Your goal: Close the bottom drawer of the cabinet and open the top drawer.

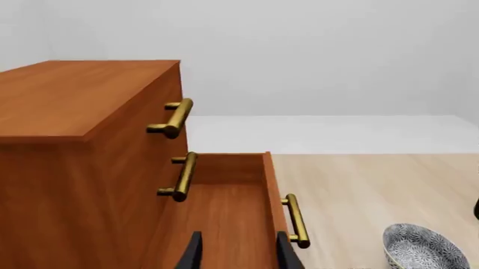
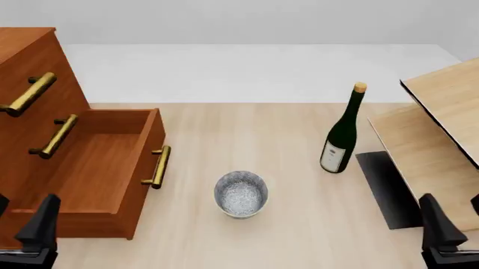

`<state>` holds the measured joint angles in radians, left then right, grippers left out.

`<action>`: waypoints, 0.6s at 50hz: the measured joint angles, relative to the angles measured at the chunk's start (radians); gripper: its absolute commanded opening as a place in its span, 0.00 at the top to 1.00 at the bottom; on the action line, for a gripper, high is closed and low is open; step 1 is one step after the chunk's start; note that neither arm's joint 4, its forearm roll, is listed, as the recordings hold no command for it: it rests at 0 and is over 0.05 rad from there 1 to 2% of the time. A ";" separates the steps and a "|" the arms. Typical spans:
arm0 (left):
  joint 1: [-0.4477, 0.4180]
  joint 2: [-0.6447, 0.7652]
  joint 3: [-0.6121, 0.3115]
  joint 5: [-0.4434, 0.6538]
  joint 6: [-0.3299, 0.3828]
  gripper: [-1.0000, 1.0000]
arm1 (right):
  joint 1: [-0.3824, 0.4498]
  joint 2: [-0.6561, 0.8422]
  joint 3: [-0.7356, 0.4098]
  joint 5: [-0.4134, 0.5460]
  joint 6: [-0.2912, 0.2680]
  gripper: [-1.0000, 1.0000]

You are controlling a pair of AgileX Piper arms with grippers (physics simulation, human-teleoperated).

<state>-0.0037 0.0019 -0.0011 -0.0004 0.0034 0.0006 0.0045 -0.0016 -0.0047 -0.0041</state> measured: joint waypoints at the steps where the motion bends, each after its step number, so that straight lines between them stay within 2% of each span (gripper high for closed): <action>1: -0.002 0.000 0.000 0.000 0.002 0.00 | 0.000 0.001 0.000 0.000 0.000 0.00; 21: -0.011 0.050 -0.005 -0.034 -0.003 0.00 | -0.007 0.040 -0.002 -0.036 -0.001 0.00; 30: -0.016 0.129 -0.048 -0.063 -0.020 0.00 | -0.014 0.059 -0.001 -0.057 -0.002 0.00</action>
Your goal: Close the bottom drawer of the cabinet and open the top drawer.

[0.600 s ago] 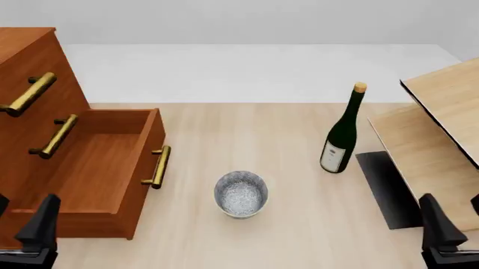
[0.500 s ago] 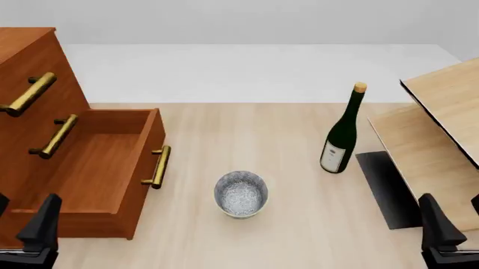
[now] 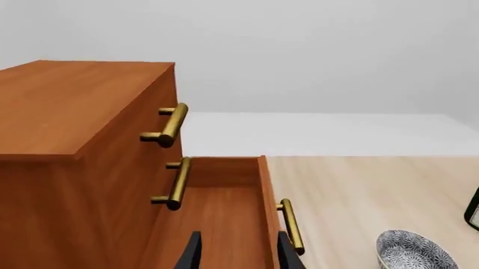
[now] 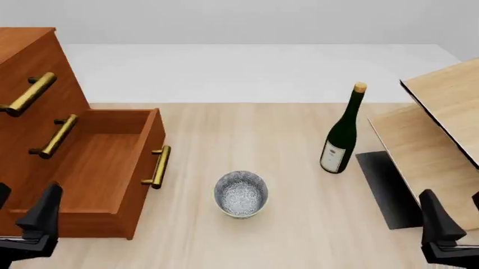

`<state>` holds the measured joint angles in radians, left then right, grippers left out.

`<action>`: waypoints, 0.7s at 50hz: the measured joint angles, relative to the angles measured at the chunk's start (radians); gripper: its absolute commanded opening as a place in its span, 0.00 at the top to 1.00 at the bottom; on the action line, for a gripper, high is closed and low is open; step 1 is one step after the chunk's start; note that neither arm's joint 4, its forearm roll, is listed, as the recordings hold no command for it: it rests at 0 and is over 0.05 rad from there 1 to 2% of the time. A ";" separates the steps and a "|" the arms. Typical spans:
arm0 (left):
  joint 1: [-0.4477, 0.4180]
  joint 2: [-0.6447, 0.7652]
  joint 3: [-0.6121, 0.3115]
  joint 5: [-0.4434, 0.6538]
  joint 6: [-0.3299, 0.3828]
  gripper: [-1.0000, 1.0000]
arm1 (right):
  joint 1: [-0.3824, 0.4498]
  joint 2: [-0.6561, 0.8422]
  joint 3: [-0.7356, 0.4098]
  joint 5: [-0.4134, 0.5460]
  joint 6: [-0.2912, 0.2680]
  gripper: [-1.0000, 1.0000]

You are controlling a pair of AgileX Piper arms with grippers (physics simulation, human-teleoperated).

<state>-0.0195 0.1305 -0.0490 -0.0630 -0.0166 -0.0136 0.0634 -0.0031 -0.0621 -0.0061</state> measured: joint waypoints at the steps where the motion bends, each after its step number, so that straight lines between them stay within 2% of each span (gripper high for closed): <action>1: -0.002 0.010 -0.009 -0.001 -0.002 0.00 | -0.001 0.001 0.000 -0.001 0.000 0.00; 18: -0.060 0.232 -0.193 0.024 -0.069 0.00 | -0.006 -0.010 0.001 0.008 -0.001 0.00; 35: -0.185 0.442 -0.386 0.145 -0.151 0.00 | -0.006 -0.038 0.002 0.036 0.000 0.00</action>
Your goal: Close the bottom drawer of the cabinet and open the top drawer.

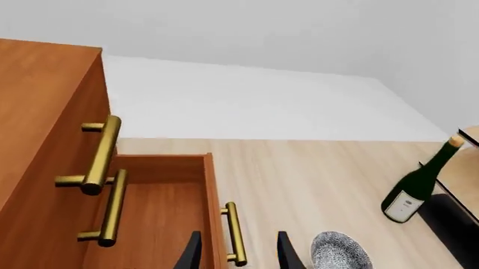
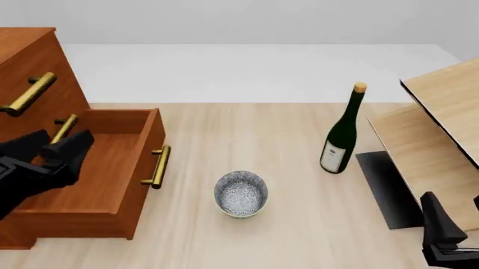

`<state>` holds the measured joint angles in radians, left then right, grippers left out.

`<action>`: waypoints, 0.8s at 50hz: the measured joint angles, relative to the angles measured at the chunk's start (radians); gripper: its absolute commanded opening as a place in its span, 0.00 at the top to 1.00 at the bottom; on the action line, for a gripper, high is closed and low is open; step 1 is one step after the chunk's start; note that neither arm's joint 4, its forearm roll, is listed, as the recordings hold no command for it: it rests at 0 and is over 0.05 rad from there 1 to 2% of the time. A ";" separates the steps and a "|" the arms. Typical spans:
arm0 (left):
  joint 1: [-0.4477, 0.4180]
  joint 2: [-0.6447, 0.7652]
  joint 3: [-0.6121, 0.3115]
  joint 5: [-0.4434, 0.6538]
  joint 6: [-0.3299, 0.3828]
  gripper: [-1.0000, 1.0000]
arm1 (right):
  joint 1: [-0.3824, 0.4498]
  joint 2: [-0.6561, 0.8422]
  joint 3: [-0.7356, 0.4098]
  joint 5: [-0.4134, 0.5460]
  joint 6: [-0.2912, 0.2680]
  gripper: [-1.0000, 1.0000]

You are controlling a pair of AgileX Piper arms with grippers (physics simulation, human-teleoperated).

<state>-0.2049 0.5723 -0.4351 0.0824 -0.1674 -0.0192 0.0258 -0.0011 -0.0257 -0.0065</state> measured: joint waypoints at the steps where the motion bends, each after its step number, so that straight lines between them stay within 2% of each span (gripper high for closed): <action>1: -0.010 0.014 -0.012 0.010 -0.002 0.00 | 0.000 -0.001 0.000 0.001 0.000 0.00; 10: -0.093 0.150 -0.109 0.097 -0.009 0.00 | 0.001 -0.001 0.000 0.002 0.002 0.00; 22: -0.183 0.294 -0.189 0.185 -0.002 0.00 | 0.000 0.006 0.000 -0.004 0.004 0.00; 32: -0.228 0.371 -0.230 0.234 0.002 0.00 | -0.002 0.011 0.000 -0.008 0.006 0.00; 40: -0.264 0.425 -0.239 0.254 -0.025 0.00 | -0.002 0.012 0.000 -0.009 0.006 0.00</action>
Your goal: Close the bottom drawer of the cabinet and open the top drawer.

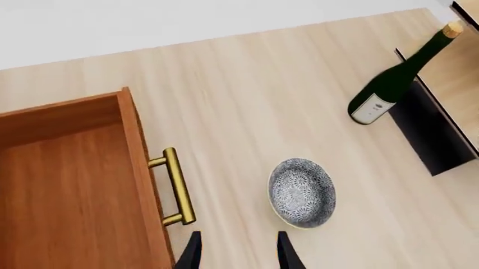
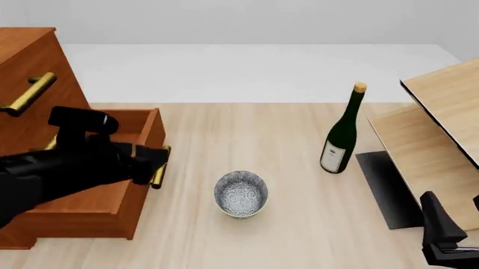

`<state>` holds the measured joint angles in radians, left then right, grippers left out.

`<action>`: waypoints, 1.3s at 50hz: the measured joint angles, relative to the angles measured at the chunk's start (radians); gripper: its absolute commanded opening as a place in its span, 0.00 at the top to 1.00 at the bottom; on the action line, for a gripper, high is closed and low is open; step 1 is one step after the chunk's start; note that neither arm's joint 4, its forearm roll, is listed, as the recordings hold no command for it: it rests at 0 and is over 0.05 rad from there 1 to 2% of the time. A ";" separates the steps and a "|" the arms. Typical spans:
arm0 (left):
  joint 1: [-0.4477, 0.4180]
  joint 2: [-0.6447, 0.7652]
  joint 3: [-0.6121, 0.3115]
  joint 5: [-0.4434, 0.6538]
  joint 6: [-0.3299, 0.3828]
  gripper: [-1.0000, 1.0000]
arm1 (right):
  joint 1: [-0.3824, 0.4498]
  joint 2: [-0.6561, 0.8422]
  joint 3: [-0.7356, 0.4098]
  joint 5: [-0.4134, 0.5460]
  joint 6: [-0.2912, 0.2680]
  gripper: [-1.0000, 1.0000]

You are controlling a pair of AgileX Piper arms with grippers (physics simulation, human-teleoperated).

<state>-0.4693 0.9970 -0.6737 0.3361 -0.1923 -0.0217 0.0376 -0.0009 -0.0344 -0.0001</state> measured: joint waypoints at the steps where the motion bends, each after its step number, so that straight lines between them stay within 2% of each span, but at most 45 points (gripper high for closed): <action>1: -0.005 0.006 0.000 0.002 -0.005 0.00 | 0.000 0.000 0.000 0.000 0.000 0.00; 25: -0.081 0.112 0.017 0.025 -0.108 0.00 | -0.001 0.000 0.000 0.000 0.003 0.00; 43: -0.085 0.169 0.061 0.013 -0.185 0.00 | -0.001 -0.006 0.000 0.007 0.004 0.00; 52: -0.045 0.194 0.081 0.010 -0.175 0.00 | 0.000 -0.007 0.000 0.008 0.004 0.00; 65: 0.045 0.215 0.102 0.008 -0.111 0.00 | 0.003 -0.015 0.000 0.014 0.000 0.00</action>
<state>-0.4248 1.2123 -0.5714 0.3446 -0.3028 -0.0187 0.0229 -0.0012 -0.0200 0.0003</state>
